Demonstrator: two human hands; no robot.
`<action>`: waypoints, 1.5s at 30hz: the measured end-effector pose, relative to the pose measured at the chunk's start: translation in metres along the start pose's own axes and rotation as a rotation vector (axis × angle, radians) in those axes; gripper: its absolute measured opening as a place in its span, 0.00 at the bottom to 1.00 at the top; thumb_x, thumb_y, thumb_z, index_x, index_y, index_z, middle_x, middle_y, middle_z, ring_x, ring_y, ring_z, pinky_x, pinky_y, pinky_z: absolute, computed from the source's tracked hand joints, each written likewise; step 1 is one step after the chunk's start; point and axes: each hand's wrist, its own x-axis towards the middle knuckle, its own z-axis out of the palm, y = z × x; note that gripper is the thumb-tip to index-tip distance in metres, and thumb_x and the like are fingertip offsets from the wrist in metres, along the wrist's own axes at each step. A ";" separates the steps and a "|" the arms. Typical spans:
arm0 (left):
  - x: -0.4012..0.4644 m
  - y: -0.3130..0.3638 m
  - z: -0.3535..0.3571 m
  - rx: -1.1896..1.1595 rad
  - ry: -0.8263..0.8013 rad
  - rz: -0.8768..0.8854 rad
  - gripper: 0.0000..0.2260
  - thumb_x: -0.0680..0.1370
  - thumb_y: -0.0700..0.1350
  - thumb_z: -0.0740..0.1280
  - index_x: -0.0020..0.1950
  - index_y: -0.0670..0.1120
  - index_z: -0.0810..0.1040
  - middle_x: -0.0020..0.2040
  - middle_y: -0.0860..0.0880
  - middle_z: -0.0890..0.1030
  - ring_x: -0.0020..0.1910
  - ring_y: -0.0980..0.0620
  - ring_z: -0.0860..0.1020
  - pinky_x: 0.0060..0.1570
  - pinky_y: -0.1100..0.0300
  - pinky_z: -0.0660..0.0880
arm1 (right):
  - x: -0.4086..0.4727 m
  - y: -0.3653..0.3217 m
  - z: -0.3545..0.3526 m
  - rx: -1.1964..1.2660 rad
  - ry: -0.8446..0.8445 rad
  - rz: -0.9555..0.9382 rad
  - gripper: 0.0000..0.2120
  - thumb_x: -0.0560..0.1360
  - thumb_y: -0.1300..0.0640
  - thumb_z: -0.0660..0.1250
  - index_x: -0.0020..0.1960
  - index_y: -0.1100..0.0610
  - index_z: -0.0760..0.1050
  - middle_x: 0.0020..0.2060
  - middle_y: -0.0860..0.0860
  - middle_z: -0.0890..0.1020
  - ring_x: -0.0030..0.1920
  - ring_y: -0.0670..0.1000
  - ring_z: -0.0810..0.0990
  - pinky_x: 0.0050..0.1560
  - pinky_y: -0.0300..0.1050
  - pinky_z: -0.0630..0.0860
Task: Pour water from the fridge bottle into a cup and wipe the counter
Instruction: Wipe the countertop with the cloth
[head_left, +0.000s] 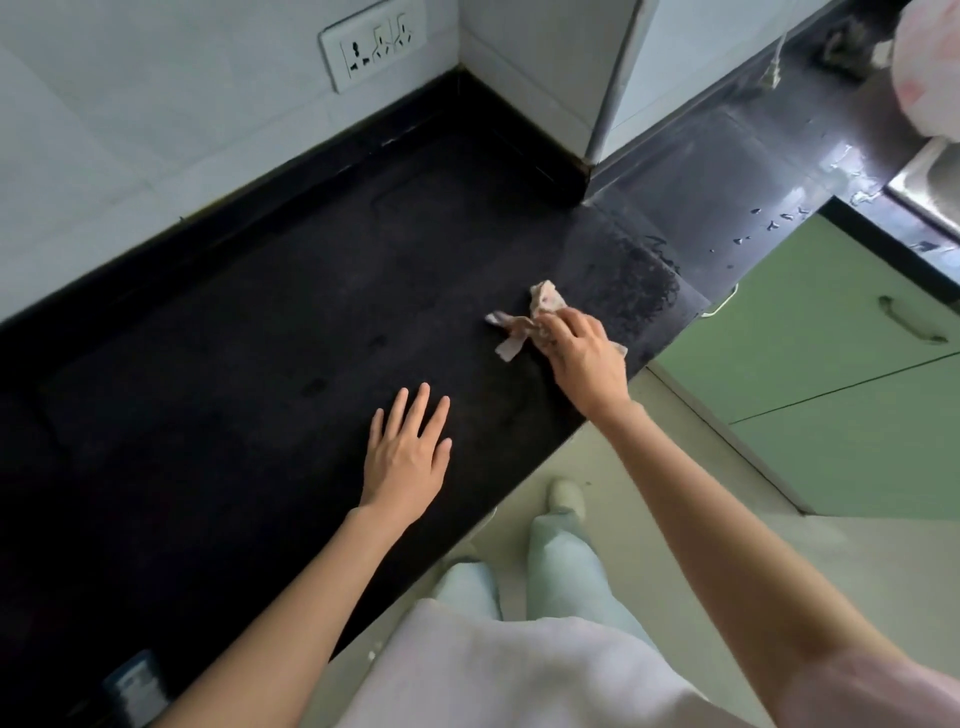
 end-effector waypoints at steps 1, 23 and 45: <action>0.000 0.000 0.000 0.001 0.007 0.001 0.24 0.81 0.51 0.59 0.76 0.49 0.62 0.77 0.45 0.61 0.76 0.42 0.59 0.71 0.41 0.60 | 0.007 0.018 -0.005 -0.001 0.000 0.062 0.19 0.76 0.60 0.65 0.66 0.54 0.72 0.64 0.55 0.74 0.62 0.60 0.72 0.42 0.56 0.78; 0.143 0.178 -0.008 -0.068 0.080 -0.035 0.23 0.79 0.49 0.63 0.74 0.48 0.66 0.75 0.43 0.65 0.74 0.41 0.64 0.68 0.39 0.65 | 0.108 0.193 -0.045 0.051 0.024 0.030 0.17 0.76 0.60 0.67 0.64 0.55 0.75 0.62 0.53 0.77 0.60 0.61 0.75 0.39 0.48 0.72; 0.154 0.200 0.009 -0.020 0.087 -0.063 0.24 0.79 0.53 0.52 0.74 0.48 0.67 0.75 0.44 0.65 0.74 0.41 0.64 0.68 0.40 0.65 | 0.107 0.220 -0.042 0.059 0.122 -0.031 0.19 0.75 0.62 0.67 0.65 0.56 0.75 0.63 0.55 0.76 0.59 0.61 0.75 0.44 0.54 0.79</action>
